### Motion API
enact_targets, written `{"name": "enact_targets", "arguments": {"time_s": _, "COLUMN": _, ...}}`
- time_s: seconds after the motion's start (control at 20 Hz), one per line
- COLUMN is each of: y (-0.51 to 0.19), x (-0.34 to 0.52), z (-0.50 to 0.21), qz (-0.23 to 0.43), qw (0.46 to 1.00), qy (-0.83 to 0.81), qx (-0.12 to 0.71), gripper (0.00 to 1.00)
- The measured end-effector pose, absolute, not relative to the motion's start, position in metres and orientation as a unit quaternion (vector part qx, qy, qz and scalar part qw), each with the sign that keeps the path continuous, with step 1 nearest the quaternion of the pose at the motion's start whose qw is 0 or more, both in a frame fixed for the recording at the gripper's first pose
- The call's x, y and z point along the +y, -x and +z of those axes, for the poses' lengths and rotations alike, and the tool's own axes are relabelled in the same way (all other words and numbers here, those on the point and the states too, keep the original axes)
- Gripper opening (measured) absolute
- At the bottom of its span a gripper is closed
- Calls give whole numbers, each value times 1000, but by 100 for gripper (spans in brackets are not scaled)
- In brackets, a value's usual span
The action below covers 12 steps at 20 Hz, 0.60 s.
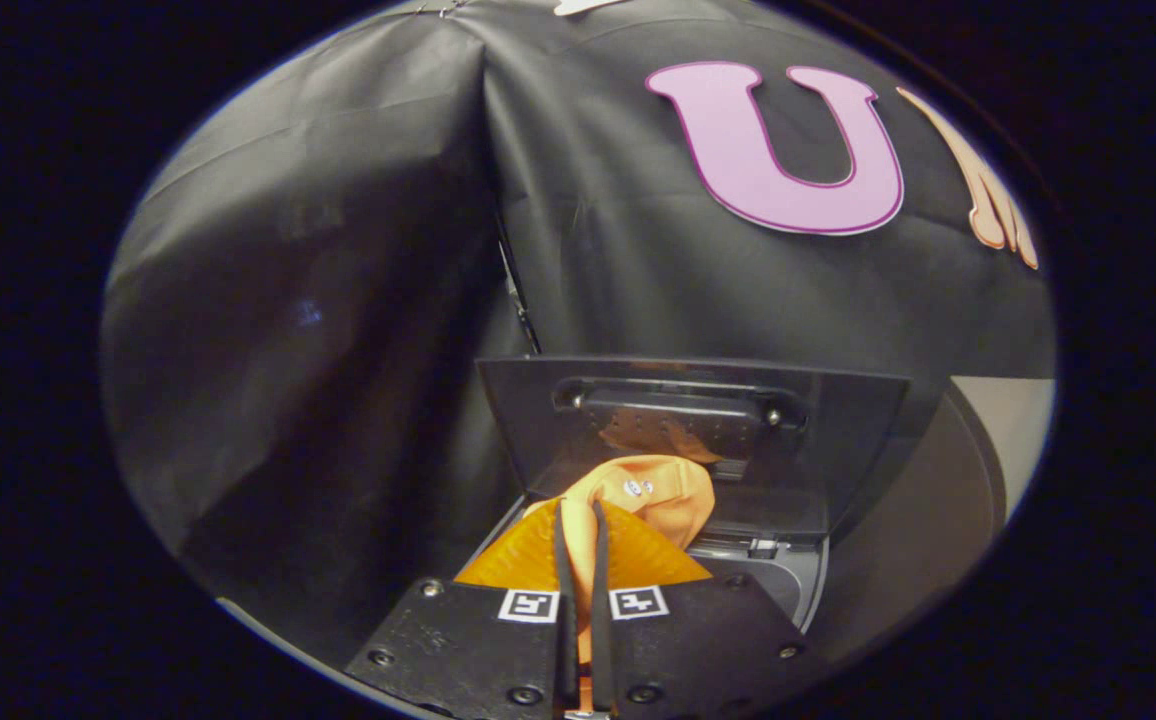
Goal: Put the clothes into the washing machine and then close the washing machine lid.
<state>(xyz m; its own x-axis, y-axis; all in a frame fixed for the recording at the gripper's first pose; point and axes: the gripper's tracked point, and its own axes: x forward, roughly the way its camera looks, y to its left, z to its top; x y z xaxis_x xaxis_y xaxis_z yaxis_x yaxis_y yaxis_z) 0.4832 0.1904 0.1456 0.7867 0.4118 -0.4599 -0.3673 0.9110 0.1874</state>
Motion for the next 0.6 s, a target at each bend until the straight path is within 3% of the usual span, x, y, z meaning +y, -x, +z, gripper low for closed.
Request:
{"name": "enact_targets", "arguments": {"time_s": 0.4, "y": -502, "x": 170, "z": 142, "qz": 173, "qw": 955, "qy": -53, "qx": 234, "gripper": 21}}
{"name": "enact_targets", "arguments": {"time_s": 0.6, "y": -506, "x": 162, "z": 157, "qz": 166, "qw": 965, "qy": -40, "qx": 201, "gripper": 61}}
